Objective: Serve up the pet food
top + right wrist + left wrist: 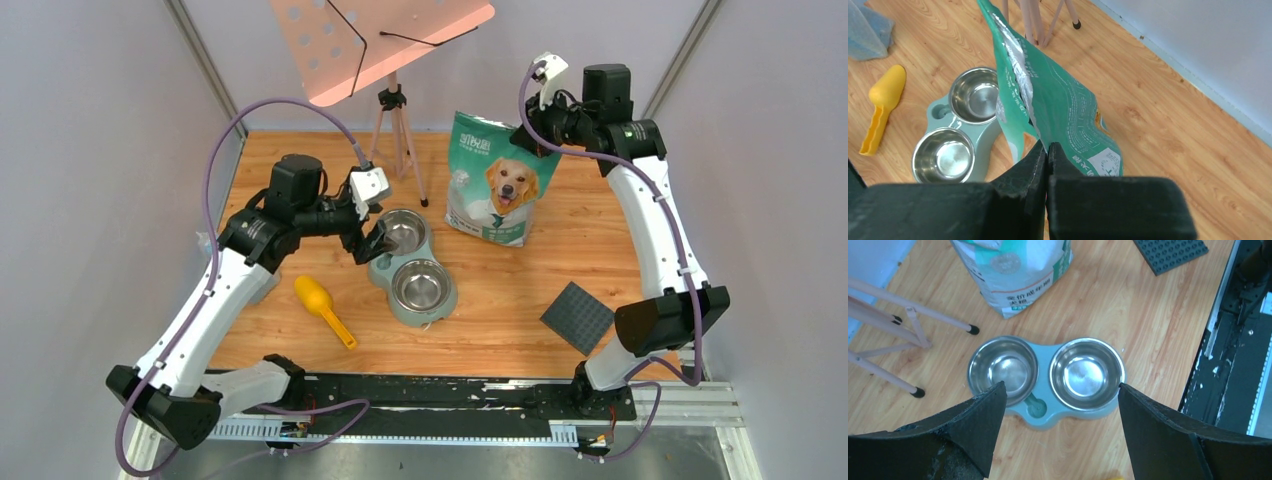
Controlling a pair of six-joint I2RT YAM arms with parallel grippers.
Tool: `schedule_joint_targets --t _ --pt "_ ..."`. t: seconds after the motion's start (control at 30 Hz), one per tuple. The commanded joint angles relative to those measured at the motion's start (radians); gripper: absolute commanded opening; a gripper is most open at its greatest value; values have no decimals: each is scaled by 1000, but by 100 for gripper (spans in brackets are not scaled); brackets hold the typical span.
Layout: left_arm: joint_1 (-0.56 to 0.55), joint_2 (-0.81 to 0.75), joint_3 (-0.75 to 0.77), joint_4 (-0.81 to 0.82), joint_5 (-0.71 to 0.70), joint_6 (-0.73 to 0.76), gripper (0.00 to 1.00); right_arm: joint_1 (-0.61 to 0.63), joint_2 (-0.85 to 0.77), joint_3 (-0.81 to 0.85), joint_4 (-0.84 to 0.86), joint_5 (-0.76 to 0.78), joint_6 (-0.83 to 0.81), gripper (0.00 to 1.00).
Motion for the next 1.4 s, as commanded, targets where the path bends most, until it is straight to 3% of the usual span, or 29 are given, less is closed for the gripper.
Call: schedule_joint_targets --t 0.0,0.13,0.47,0.8,0.83,0.93,1.0,1.13,1.37 --pt "-15 38 66 105 28 -96 89 0 -52 94 -54 61 177 0" --pt "-27 76 83 143 37 -121 89 0 -71 169 -114 18 353 0" --pt "-112 234 140 242 -22 -227 88 2 -140 154 -19 53 657 0" --pt "-129 311 241 162 -26 -222 88 84 -171 102 11 -21 694 0" --pt "-129 311 244 158 -28 -213 88 94 -181 75 17 -54 682 6" --pt "-130 310 262 174 -47 -236 88 94 -187 27 27 -198 608 45" --pt "-129 330 310 164 -82 -292 89 78 -165 52 27 -227 589 61" --pt "-130 413 467 65 -117 -414 89 27 -85 170 25 -265 560 59" --pt "-129 521 651 20 -12 -520 87 24 -27 217 22 -136 449 47"
